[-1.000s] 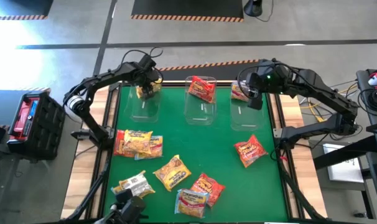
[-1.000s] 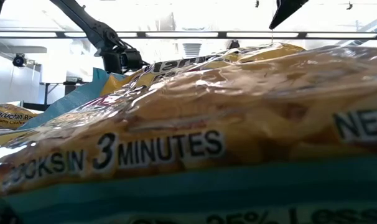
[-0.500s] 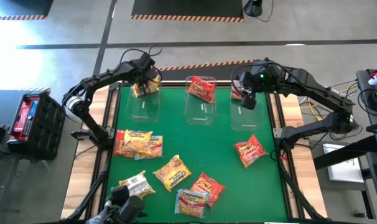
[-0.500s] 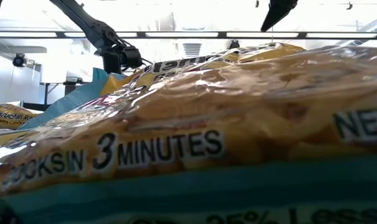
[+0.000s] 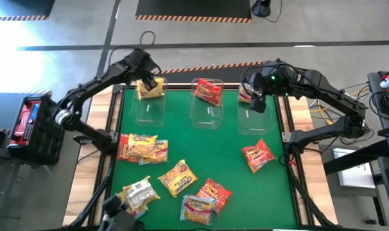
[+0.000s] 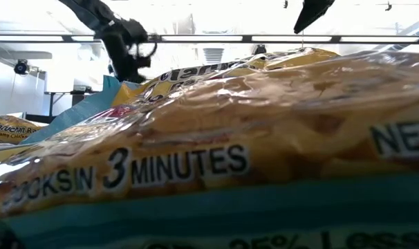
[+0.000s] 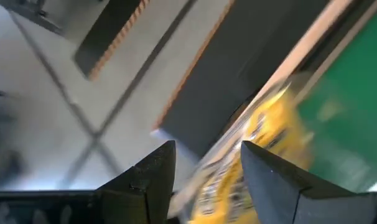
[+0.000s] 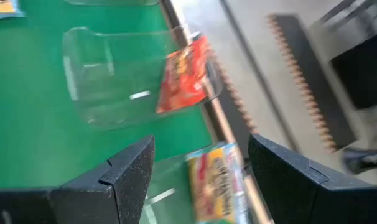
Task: Sort Maruchan noodles
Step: Put the orange noodle pack into the middle transparent bin
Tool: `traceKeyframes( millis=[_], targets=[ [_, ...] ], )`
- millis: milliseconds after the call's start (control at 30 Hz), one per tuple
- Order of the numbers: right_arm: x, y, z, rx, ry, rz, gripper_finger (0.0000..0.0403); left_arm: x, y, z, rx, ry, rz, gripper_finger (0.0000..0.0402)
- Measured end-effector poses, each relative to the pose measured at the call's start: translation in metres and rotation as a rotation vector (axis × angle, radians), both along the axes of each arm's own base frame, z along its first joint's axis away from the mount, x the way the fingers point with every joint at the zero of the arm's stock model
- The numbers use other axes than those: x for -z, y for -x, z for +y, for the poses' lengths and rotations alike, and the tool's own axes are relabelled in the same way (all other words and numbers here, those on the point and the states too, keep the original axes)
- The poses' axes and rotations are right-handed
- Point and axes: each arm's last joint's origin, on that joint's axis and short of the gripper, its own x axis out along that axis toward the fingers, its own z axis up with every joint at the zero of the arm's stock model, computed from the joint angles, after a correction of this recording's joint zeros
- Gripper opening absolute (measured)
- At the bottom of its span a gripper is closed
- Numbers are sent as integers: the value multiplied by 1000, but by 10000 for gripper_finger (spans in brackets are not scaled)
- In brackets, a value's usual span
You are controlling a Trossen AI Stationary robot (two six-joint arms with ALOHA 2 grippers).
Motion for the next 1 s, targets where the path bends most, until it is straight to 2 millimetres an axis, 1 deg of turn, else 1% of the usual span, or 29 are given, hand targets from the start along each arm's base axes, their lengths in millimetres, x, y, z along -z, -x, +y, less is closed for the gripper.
traceKeyframes(
  millis=[100,167,233,333,400,500,633,800,1000],
  targets=[
    [5,1,2,-14,-127,-18,249,-19,1,-11,17,67,-300,165],
    [10,0,4,-34,-218,-29,249,-31,-2,-17,67,128,-502,165],
    [14,0,6,-45,-297,-21,249,-41,-6,-21,139,183,-669,165],
    [19,2,9,-26,-419,-15,249,-53,-15,-26,227,248,-845,165],
    [23,3,12,13,-517,-18,249,-57,-22,-30,248,283,-916,165],
    [28,4,17,80,-646,-11,249,-54,-36,-38,257,347,-941,165],
    [41,3,29,174,-755,29,249,-44,-58,-55,316,425,-901,165],
    [65,-3,47,302,-868,112,249,-35,-87,-79,419,489,-863,165],
    [96,-2,73,440,-937,272,249,-36,-108,-108,542,514,-858,165]
  ],
)
